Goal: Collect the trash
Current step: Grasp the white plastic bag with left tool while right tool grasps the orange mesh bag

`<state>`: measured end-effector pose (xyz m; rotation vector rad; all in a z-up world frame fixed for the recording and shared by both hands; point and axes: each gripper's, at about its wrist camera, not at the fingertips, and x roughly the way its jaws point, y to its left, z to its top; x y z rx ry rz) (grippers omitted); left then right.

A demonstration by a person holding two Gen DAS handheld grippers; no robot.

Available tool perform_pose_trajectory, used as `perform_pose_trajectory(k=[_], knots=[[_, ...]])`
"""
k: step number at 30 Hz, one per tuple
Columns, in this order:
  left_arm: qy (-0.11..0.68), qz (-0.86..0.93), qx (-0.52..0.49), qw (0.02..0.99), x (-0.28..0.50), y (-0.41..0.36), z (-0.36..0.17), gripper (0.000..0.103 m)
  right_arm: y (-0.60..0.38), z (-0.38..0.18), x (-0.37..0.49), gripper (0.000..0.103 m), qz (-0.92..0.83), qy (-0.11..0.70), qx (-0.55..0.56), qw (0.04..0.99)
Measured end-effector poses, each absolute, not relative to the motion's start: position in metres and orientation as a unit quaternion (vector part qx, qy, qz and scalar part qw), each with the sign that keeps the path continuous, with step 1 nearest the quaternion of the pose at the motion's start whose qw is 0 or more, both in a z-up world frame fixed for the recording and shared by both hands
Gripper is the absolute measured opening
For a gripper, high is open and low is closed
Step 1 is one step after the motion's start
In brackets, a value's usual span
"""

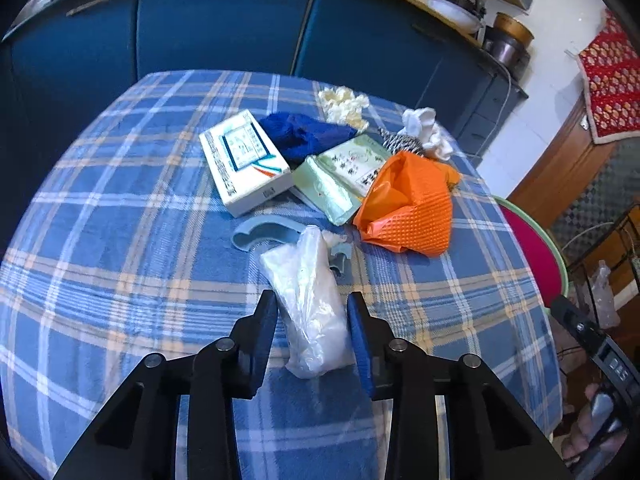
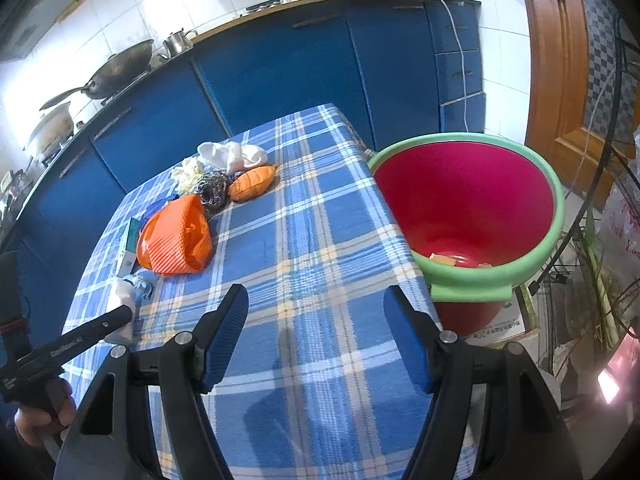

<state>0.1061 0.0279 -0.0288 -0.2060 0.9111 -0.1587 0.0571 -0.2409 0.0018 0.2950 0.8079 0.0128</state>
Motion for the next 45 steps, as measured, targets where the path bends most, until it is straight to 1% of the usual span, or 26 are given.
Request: perform_pose_trajectory(k=[3, 9, 19, 20, 24, 34, 37, 38, 39, 41, 42, 45], knots=[[0.423, -0.082, -0.097, 0.897, 0.1, 0.033, -0.019, 0.034, -0.233, 0.001, 0.062, 0.072, 0.016, 0.397, 0.139, 0.907], [0.4, -0.078, -0.099, 0.908, 0.102, 0.044, -0.005, 0.034, -0.214, 0.003, 0.074, 0.072, 0.041, 0.406, 0.127, 0.904], [0.386, -0.054, -0.092, 0.916, 0.124, 0.059, -0.001, 0.033, -0.176, 0.01, 0.105, 0.072, 0.081, 0.415, 0.117, 0.899], [0.385, -0.053, -0.092, 0.917, 0.126, 0.06, -0.001, 0.033, -0.172, 0.01, 0.109, 0.072, 0.084, 0.417, 0.117, 0.897], [0.382, -0.052, -0.095, 0.918, 0.131, 0.063, -0.003, 0.033, -0.159, 0.007, 0.125, 0.09, 0.093, 0.423, 0.123, 0.893], [0.386, -0.052, -0.11, 0.915, 0.136, 0.07, -0.01, 0.033, -0.134, -0.01, 0.161, 0.09, 0.109, 0.451, 0.131, 0.876], [0.388, -0.052, -0.112, 0.913, 0.138, 0.072, -0.013, 0.033, -0.13, -0.017, 0.169, 0.085, 0.112, 0.459, 0.131, 0.871], [0.389, -0.053, -0.113, 0.913, 0.138, 0.072, -0.014, 0.033, -0.129, -0.02, 0.172, 0.081, 0.114, 0.463, 0.132, 0.869], [0.39, -0.054, -0.114, 0.912, 0.138, 0.072, -0.014, 0.033, -0.127, -0.022, 0.174, 0.074, 0.116, 0.467, 0.133, 0.867], [0.39, -0.056, -0.113, 0.912, 0.138, 0.071, -0.014, 0.033, -0.125, -0.024, 0.175, 0.063, 0.112, 0.462, 0.13, 0.87], [0.389, -0.057, -0.113, 0.912, 0.137, 0.07, -0.014, 0.033, -0.125, -0.024, 0.174, 0.052, 0.115, 0.463, 0.13, 0.869], [0.387, -0.06, -0.111, 0.913, 0.135, 0.068, -0.011, 0.033, -0.127, -0.026, 0.171, 0.035, 0.121, 0.462, 0.134, 0.868]])
